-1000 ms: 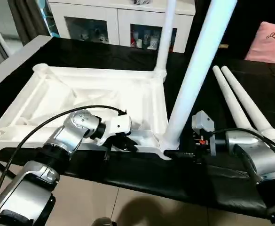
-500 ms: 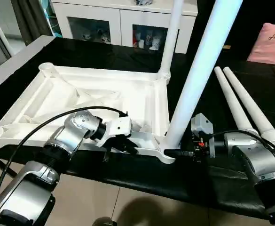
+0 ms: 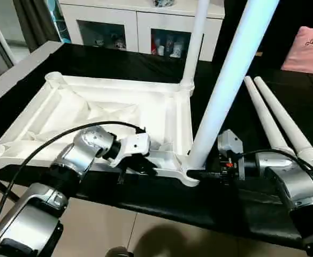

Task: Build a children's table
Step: Rotate leg to tighten

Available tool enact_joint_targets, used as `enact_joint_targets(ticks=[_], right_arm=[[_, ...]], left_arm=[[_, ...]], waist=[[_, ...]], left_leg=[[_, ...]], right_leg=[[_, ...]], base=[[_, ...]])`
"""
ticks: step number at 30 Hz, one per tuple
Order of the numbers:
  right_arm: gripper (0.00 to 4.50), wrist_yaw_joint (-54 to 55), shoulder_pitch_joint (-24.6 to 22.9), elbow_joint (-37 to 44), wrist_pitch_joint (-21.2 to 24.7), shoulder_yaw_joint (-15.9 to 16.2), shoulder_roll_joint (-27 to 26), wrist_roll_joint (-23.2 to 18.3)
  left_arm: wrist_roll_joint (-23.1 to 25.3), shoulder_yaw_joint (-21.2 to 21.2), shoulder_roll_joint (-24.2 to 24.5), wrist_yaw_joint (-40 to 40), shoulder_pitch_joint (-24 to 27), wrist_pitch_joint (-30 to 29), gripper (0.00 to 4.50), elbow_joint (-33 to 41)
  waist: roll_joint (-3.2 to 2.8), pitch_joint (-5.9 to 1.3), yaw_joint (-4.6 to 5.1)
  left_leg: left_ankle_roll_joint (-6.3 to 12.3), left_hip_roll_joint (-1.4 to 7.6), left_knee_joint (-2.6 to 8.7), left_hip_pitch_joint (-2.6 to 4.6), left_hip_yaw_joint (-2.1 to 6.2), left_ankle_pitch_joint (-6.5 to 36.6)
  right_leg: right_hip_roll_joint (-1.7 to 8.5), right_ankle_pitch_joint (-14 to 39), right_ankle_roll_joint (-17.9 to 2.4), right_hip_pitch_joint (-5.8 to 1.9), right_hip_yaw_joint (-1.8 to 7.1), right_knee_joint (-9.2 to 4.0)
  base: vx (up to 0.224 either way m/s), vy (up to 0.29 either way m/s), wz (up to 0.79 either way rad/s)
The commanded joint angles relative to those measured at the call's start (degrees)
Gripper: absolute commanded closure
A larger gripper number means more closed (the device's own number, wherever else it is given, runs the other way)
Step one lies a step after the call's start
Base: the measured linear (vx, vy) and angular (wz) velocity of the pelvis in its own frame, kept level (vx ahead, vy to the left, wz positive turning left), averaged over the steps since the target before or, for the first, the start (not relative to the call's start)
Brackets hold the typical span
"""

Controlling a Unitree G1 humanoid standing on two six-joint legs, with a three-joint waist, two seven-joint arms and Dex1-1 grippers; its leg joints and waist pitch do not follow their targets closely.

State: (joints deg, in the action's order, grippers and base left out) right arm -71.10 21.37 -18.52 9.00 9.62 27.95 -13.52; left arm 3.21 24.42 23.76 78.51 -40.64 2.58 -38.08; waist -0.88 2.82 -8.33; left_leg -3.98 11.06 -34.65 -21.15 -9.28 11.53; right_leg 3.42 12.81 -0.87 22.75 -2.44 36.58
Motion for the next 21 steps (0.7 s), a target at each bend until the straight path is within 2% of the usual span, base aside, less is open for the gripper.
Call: enact_joint_targets(ticks=[1,2,3,4,5,6,7,8,9,10,11,12,13,15,17,19,21], right_arm=[[1.83,1.5,-1.2,-0.6,2.3,0.6,-1.1,-0.4],[1.83,5.4,-1.3,-1.4,3.4,0.2,-2.7,0.4],[1.83,9.3,-1.3,-2.3,4.2,-0.1,-4.2,1.3],[1.83,14.3,-1.0,-4.0,4.6,-0.4,-6.3,2.8],[1.83,14.3,-1.0,-4.0,4.6,-0.4,-6.3,2.8],[1.83,19.1,-0.3,-6.1,4.9,-1.0,-8.4,3.9],[1.84,25.5,1.0,-9.4,5.1,-2.0,-11.4,4.9],[1.84,28.2,1.8,-11.0,5.4,-2.5,-12.7,5.2],[1.84,35.3,3.9,-15.7,6.1,-3.6,-16.2,5.9],[1.84,37.9,4.8,-17.7,5.9,-4.0,-17.6,6.2],[1.84,41.3,6.3,-20.5,5.7,-4.7,-19.3,6.3],[1.84,41.4,6.3,-20.5,5.7,-4.7,-19.3,6.3],[1.84,46.0,8.5,-24.0,5.1,-6.0,-21.7,6.0],[1.84,50.1,10.7,-26.9,4.5,-7.3,-24.0,5.9],[1.84,51.2,11.4,-27.9,4.3,-7.5,-24.7,6.1],[1.84,52.2,12.5,-29.0,4.1,-7.6,-25.4,6.7],[1.84,52.7,13.1,-30.1,3.7,-8.0,-25.8,7.2]], left_arm=[[0.2,-0.3,-1.0,-0.7,-0.7,-2.3,4.5,-0.6],[-0.8,-1.9,-2.3,-3.1,-1.3,-5.6,4.5,-1.0],[-1.4,-3.3,-3.6,-5.9,-2.0,-8.3,4.5,-1.5],[-1.4,-4.6,-5.0,-9.9,-3.0,-10.2,4.5,-2.5],[-1.4,-4.6,-5.0,-9.9,-3.0,-10.2,4.5,-2.5],[-1.3,-5.7,-6.2,-13.5,-3.9,-11.8,4.5,-3.4],[-1.4,-7.0,-7.7,-17.7,-5.0,-13.7,4.5,-4.2],[-1.5,-7.5,-8.4,-19.3,-5.5,-14.6,4.5,-4.5],[-1.8,-8.9,-10.5,-23.5,-6.7,-16.9,4.5,-5.0],[-2.0,-9.4,-11.4,-25.3,-7.2,-17.7,4.5,-5.2],[-2.2,-10.2,-12.7,-27.8,-7.8,-18.6,4.5,-5.3],[-2.2,-10.2,-12.8,-27.8,-7.8,-18.6,4.5,-5.3],[-2.9,-11.6,-14.9,-30.5,-8.2,-20.5,4.5,-5.1],[-2.8,-12.4,-16.7,-33.3,-8.5,-21.5,4.5,-5.2],[-2.6,-12.6,-17.2,-34.3,-8.6,-21.6,4.5,-5.4],[-1.8,-12.3,-17.5,-35.6,-8.7,-20.9,4.5,-5.7],[-1.4,-12.1,-17.5,-36.1,-8.8,-20.9,4.5,-5.7]], waist=[[-0.39,-4.24,0.26],[-0.38,-4.15,0.27],[-0.45,-3.76,0.63],[-0.37,-3.8,0.62],[-0.36,-3.7,0.8],[-0.26,-3.49,1.01],[-0.39,-3.28,1.42],[-0.41,-3.05,1.88],[-0.35,-2.94,2.48],[-0.01,-2.76,2.96],[-0.12,-2.79,3.07],[-0.21,-2.97,3.24],[0.01,-3.04,3.26],[-0.17,-3.17,3.31],[-0.17,-3.39,3.18],[-0.26,-3.67,3.18],[-0.31,-3.75,3.23]], left_leg=[[3.12,2.04,3.25,0.51,0.3,3.6],[3.15,1.95,3.28,0.47,0.29,3.8],[2.21,1.9,3.58,0.59,0.2,5.8],[1.74,1.87,3.62,0.73,0.25,6.9],[1.17,1.84,3.75,0.83,0.21,7.7],[0.13,1.64,4.01,0.78,0.34,9.0],[-1.05,1.67,4.27,0.96,0.34,10.3],[-1.45,1.53,4.4,0.93,0.33,11.5],[-2.48,1.45,4.67,1.05,0.56,12.8],[-2.71,1.23,4.88,1.1,0.7,14.3],[-2.61,1.27,4.85,1.23,0.7,14.4],[-2.15,1.3,4.72,1.4,0.58,13.4],[-1.58,1.37,4.73,1.2,0.46,12.0],[-1.24,1.34,4.72,1.01,0.46,10.7],[-0.59,1.35,4.57,0.88,0.44,8.8],[0.05,1.43,4.5,0.63,0.43,6.1],[0.61,1.41,4.42,0.62,0.38,5.1]], right_leg=[[4.13,-11.2,-16.7,-3.75,2.18,-2.92],[4.15,-10.3,-16.6,-3.75,2.14,-3.06],[4.24,-5.4,-16.2,-3.44,2.18,-3.58],[4.42,-3.0,-15.9,-3.48,2.19,-3.82],[4.45,-0.5,-15.5,-3.35,2.28,-4.04],[4.49,4.3,-14.4,-3.58,2.27,-4.56],[4.56,8.6,-13.4,-3.26,2.35,-4.97],[4.52,11.2,-13.0,-3.16,2.31,-5.23],[4.72,15.7,-12.0,-3.21,2.27,-5.52],[4.74,20.6,-10.3,-3.3,2.13,-6.21],[4.79,21.5,-10.0,-3.17,2.24,-6.26],[4.73,20.2,-10.1,-3.02,2.43,-6.38],[4.53,17.0,-10.6,-3.06,2.56,-6.14],[4.55,14.7,-11.2,-3.16,2.42,-5.96],[4.41,10.7,-11.8,-3.31,2.45,-5.62],[4.28,3.6,-12.8,-3.55,2.3,-4.93],[4.25,0.1,-13.6,-3.67,2.27,-4.66]], base=[[0.0,0.0,0.0],[0.0,0.0,0.0],[0.0,0.0,0.0],[0.0,0.0,0.0],[0.0,0.0,0.0],[0.0,0.0,0.0],[0.0,0.0,0.0],[0.0,0.0,0.0],[0.0,0.0,0.0],[-0.062,-0.009,-0.06],[0.0,0.0,0.0],[0.0,0.0,0.0],[0.0,0.0,0.0],[0.0,0.0,0.0],[0.0,0.0,0.0],[0.0,0.0,0.0],[0.0,0.0,0.0]])
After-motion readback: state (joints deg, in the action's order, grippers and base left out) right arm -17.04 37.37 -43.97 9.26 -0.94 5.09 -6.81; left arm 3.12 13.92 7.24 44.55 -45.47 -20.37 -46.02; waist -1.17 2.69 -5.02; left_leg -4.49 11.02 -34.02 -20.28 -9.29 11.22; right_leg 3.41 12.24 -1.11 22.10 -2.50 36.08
